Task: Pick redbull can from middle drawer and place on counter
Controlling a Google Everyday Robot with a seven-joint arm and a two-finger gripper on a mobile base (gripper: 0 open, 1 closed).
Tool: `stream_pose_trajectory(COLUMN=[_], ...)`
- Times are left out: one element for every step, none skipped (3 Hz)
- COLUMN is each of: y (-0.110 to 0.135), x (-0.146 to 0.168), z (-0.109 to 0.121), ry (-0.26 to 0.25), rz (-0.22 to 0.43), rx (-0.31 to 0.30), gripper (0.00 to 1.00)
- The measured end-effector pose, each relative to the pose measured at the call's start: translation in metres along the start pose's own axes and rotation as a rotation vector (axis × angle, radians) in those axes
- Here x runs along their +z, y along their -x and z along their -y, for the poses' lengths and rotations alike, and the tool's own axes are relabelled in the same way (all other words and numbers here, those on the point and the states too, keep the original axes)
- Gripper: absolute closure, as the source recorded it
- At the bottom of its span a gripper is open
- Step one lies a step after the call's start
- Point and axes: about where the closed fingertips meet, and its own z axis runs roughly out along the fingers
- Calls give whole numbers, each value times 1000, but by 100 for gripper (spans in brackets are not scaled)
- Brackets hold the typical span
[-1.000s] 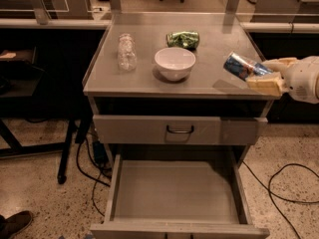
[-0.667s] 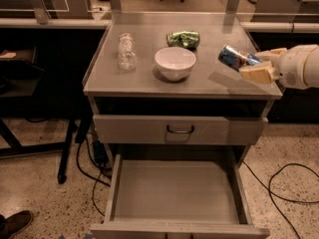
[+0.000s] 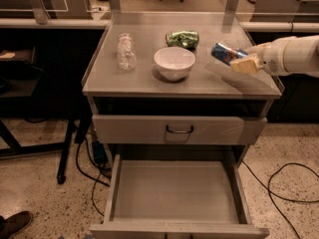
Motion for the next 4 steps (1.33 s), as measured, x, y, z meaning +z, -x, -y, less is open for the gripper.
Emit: stream_pose_trajectory(y=[-10,-21,-36,-49], x=[16,26,33,37], z=[12,18,17,12], ry=[0,3,19,40], rz=[-10,-24,-45,-63], rx=[4,16,35,59], gripper=[100,100,100,100])
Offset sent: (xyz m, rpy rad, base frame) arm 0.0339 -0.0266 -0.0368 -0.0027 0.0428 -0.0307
